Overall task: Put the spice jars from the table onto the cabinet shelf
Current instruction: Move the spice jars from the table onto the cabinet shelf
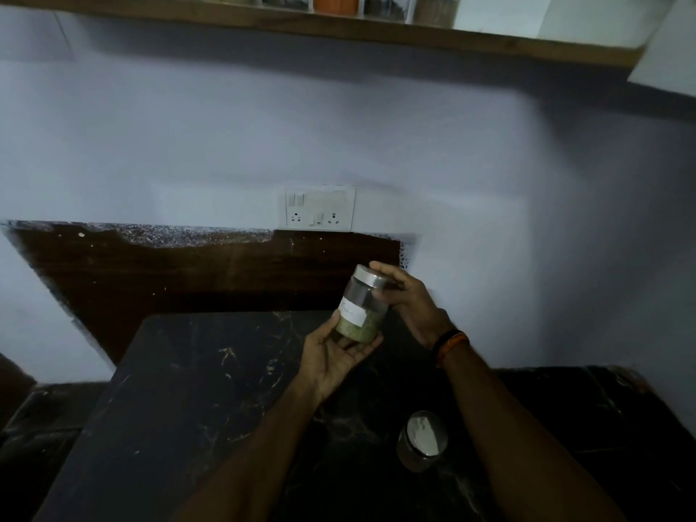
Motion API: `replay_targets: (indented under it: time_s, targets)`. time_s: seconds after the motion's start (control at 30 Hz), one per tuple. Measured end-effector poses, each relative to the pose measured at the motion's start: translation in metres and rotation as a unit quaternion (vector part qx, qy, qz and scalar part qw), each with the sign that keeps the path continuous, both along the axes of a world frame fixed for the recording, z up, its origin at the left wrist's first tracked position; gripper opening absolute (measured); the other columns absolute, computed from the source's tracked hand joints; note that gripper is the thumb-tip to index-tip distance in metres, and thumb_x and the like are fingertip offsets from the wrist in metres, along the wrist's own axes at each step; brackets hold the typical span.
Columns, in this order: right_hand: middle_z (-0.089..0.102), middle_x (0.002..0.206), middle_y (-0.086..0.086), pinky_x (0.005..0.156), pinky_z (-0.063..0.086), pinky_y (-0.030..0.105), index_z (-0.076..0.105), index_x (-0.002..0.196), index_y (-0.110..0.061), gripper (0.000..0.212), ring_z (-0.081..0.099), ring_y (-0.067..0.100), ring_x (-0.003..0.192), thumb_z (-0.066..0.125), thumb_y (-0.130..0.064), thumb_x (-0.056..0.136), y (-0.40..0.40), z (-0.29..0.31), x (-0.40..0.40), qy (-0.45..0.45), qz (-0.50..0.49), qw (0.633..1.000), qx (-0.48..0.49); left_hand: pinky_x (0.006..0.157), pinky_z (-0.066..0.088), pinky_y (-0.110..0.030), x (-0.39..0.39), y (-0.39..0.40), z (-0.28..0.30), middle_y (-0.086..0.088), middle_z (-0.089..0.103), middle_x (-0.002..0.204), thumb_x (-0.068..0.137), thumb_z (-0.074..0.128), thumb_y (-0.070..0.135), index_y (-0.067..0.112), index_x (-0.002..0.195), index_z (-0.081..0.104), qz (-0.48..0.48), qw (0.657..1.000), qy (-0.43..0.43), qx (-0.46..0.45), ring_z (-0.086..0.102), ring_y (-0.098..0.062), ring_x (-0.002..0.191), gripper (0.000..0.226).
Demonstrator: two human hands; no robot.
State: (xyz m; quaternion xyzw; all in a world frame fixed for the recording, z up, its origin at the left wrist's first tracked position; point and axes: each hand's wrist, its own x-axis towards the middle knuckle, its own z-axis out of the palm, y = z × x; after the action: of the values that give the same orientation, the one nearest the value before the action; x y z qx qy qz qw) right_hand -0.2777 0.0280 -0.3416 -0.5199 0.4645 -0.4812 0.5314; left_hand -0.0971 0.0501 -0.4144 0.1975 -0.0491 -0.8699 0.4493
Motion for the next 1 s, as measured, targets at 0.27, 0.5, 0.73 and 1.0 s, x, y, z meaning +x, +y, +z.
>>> replay_targets:
  time_s: [0.27,0.5,0.73,1.0]
  targets:
    - [0.057,0.137,0.019,0.092,0.054,0.038,0.052,0.139,-0.008,0.046,0.059,0.032,0.120,0.060,-0.017,0.095,-0.009,0.030,-0.001,-0.103,-0.061,0.993,-0.019,0.107,0.038,-0.067,-0.023,-0.007,0.046,-0.028,0.046,0.146,0.072,0.081,0.002,0.007,0.142,0.046,0.017,0.985,-0.056,-0.160,0.054,-0.047,0.127,0.078]
    - [0.066,0.120,0.011,0.086,0.054,0.036,0.061,0.129,-0.008,0.051,0.064,0.026,0.108,0.068,-0.029,0.083,-0.016,0.076,-0.007,-0.096,-0.094,0.989,-0.065,0.101,0.048,-0.058,-0.030,-0.018,0.089,-0.026,0.051,0.141,0.078,0.073,0.002,0.011,0.140,0.049,-0.013,0.972,-0.089,-0.218,0.058,-0.045,0.123,0.066]
    - [0.062,0.132,0.018,0.100,0.049,0.048,0.062,0.129,-0.011,0.050,0.062,0.038,0.118,0.069,-0.030,0.083,-0.022,0.135,-0.021,-0.102,-0.111,0.982,-0.114,0.105,0.047,-0.055,-0.035,-0.041,0.154,-0.024,0.058,0.136,0.083,0.070,0.003,0.005,0.138,0.049,-0.028,0.943,-0.139,-0.301,0.061,-0.040,0.122,0.058]
    - [0.065,0.129,0.013,0.103,0.048,0.049,0.062,0.129,-0.012,0.051,0.063,0.031,0.114,0.068,-0.032,0.083,-0.025,0.207,-0.033,-0.075,-0.121,0.972,-0.185,0.106,0.049,-0.048,-0.047,-0.059,0.220,-0.024,0.063,0.130,0.086,0.069,0.003,0.007,0.135,0.054,-0.027,0.916,-0.155,-0.370,0.063,-0.039,0.120,0.051]
